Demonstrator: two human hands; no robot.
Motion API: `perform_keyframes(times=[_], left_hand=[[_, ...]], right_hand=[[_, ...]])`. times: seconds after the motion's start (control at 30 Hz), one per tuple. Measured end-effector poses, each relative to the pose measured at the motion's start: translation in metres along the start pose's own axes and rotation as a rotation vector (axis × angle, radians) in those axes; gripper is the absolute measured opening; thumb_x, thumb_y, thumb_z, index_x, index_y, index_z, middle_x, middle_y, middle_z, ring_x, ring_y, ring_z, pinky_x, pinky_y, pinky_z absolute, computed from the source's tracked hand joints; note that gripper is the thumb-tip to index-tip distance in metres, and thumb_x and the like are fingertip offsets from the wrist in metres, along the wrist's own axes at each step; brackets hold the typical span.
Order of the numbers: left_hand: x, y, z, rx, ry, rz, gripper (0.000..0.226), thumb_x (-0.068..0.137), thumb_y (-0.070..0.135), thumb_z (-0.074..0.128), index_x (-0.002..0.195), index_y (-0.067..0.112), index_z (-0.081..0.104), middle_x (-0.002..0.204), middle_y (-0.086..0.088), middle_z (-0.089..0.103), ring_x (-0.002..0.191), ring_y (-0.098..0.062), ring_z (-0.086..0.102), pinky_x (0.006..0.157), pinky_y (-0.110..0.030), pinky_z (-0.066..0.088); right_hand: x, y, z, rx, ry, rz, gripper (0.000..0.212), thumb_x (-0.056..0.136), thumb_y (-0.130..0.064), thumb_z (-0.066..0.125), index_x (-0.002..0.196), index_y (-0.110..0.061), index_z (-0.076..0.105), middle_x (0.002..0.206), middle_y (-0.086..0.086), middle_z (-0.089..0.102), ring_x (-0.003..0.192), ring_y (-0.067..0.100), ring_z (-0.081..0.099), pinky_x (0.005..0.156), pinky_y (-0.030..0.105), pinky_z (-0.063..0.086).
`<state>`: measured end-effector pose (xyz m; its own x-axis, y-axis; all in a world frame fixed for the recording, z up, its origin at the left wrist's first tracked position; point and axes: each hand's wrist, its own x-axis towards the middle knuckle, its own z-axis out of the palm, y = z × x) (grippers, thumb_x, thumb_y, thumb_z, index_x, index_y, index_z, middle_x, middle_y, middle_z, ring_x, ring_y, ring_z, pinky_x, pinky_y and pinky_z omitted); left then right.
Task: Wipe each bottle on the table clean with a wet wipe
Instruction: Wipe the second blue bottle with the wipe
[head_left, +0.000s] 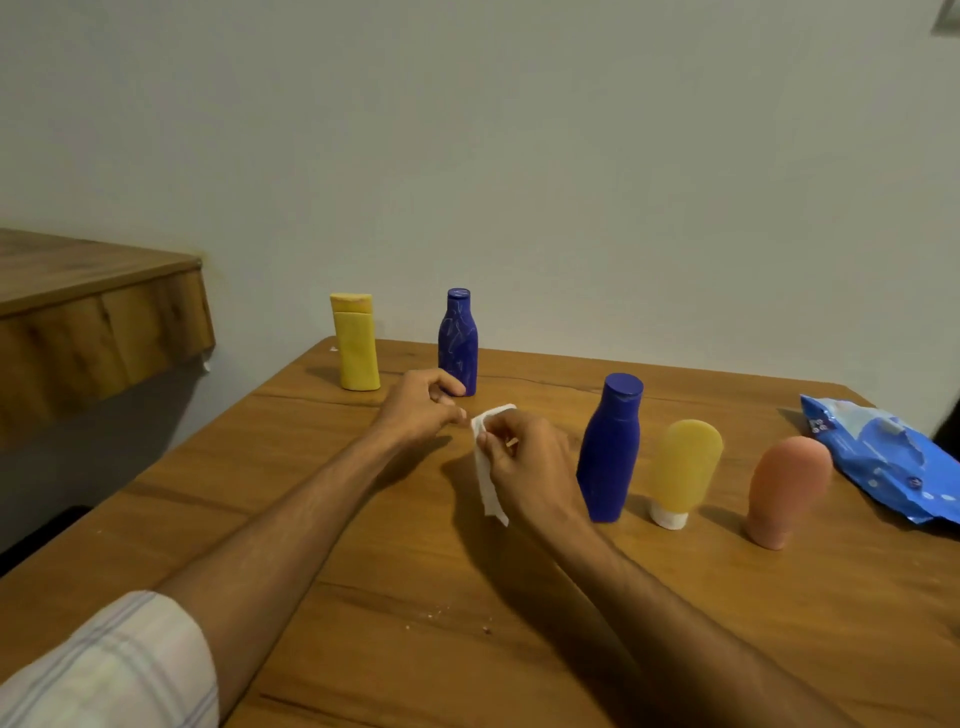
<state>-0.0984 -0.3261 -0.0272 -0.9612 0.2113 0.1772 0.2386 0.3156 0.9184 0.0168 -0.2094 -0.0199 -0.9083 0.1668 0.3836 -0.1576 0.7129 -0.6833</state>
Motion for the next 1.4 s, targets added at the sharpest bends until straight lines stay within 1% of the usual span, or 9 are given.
perform_keyframes(times=[0.1, 0.2, 0.3, 0.43, 0.57, 0.77, 1.03, 1.2, 1.4], left_hand=[[0.023, -0.011, -0.004, 0.02, 0.139, -0.009, 0.024, 0.081, 0.005, 0.074, 0.1, 0.015, 0.062, 0.098, -0.005, 0.064, 0.089, -0.018, 0.063, 0.083, -0.04, 0.057], [0.046, -0.016, -0.008, 0.051, 0.191, -0.005, 0.041, 0.079, 0.013, 0.079, 0.115, 0.015, 0.059, 0.112, -0.003, 0.063, 0.101, -0.021, 0.061, 0.086, -0.045, 0.057], [0.066, -0.019, -0.012, 0.047, 0.122, -0.016, 0.064, 0.078, 0.012, 0.079, 0.135, 0.015, 0.05, 0.136, -0.006, 0.055, 0.121, -0.025, 0.055, 0.097, -0.048, 0.051], [0.084, -0.023, -0.01, 0.104, -0.003, 0.02, 0.074, 0.078, 0.01, 0.079, 0.142, 0.013, 0.042, 0.145, -0.008, 0.048, 0.132, -0.028, 0.047, 0.105, -0.043, 0.045], [0.096, -0.029, -0.007, 0.09, -0.072, 0.032, 0.073, 0.077, 0.005, 0.078, 0.141, 0.015, 0.043, 0.142, -0.007, 0.051, 0.13, -0.025, 0.049, 0.088, -0.027, 0.044], [0.106, -0.038, -0.006, -0.032, -0.037, 0.035, 0.077, 0.073, -0.002, 0.079, 0.139, 0.015, 0.043, 0.132, -0.009, 0.058, 0.111, -0.017, 0.057, 0.072, -0.018, 0.048], [0.099, -0.04, -0.003, -0.103, -0.056, 0.037, 0.063, 0.079, 0.004, 0.076, 0.134, 0.014, 0.047, 0.119, -0.006, 0.064, 0.099, -0.017, 0.066, 0.081, -0.032, 0.057], [0.079, -0.033, -0.005, -0.202, -0.064, -0.014, 0.051, 0.082, 0.003, 0.073, 0.128, 0.011, 0.052, 0.114, -0.009, 0.067, 0.094, -0.02, 0.07, 0.069, -0.025, 0.059], [0.031, -0.007, -0.008, -0.454, 0.0, -0.104, 0.026, 0.085, 0.003, 0.068, 0.101, 0.022, 0.06, 0.108, -0.007, 0.07, 0.095, -0.025, 0.071, 0.089, -0.045, 0.057]], right_hand=[[0.02, 0.003, 0.014, 0.069, 0.013, 0.095, 0.021, 0.095, -0.019, 0.054, 0.115, -0.017, 0.06, 0.118, 0.001, 0.06, 0.099, 0.004, 0.052, 0.083, 0.02, 0.044], [0.038, 0.006, 0.026, 0.142, 0.04, 0.166, 0.022, 0.095, -0.021, 0.054, 0.117, -0.018, 0.058, 0.121, 0.001, 0.059, 0.102, 0.007, 0.053, 0.083, 0.023, 0.044], [0.05, 0.008, 0.038, 0.213, 0.074, 0.219, 0.02, 0.095, -0.021, 0.054, 0.114, -0.02, 0.059, 0.12, 0.0, 0.059, 0.1, 0.006, 0.052, 0.085, 0.027, 0.048], [0.062, 0.01, 0.054, 0.246, 0.114, 0.273, 0.015, 0.095, -0.023, 0.054, 0.109, -0.024, 0.06, 0.118, -0.002, 0.058, 0.104, 0.011, 0.054, 0.087, 0.03, 0.05], [0.068, 0.013, 0.062, 0.244, 0.141, 0.293, 0.014, 0.095, -0.023, 0.054, 0.107, -0.023, 0.06, 0.118, -0.002, 0.058, 0.103, 0.009, 0.054, 0.084, 0.024, 0.047], [0.073, 0.018, 0.068, 0.232, 0.129, 0.309, 0.016, 0.095, -0.024, 0.054, 0.111, -0.023, 0.059, 0.116, -0.004, 0.057, 0.097, 0.004, 0.051, 0.082, 0.022, 0.046], [0.066, 0.01, 0.068, 0.273, 0.131, 0.287, 0.016, 0.095, -0.024, 0.055, 0.11, -0.024, 0.058, 0.116, -0.005, 0.057, 0.096, 0.002, 0.051, 0.078, 0.019, 0.046], [0.062, -0.001, 0.063, 0.328, 0.135, 0.241, 0.016, 0.094, -0.025, 0.055, 0.11, -0.023, 0.059, 0.117, -0.003, 0.058, 0.1, 0.007, 0.055, 0.077, 0.019, 0.048], [0.037, -0.016, 0.045, 0.358, 0.156, 0.125, 0.018, 0.094, -0.025, 0.056, 0.111, -0.021, 0.059, 0.109, -0.003, 0.061, 0.088, 0.003, 0.058, 0.062, 0.012, 0.045]])
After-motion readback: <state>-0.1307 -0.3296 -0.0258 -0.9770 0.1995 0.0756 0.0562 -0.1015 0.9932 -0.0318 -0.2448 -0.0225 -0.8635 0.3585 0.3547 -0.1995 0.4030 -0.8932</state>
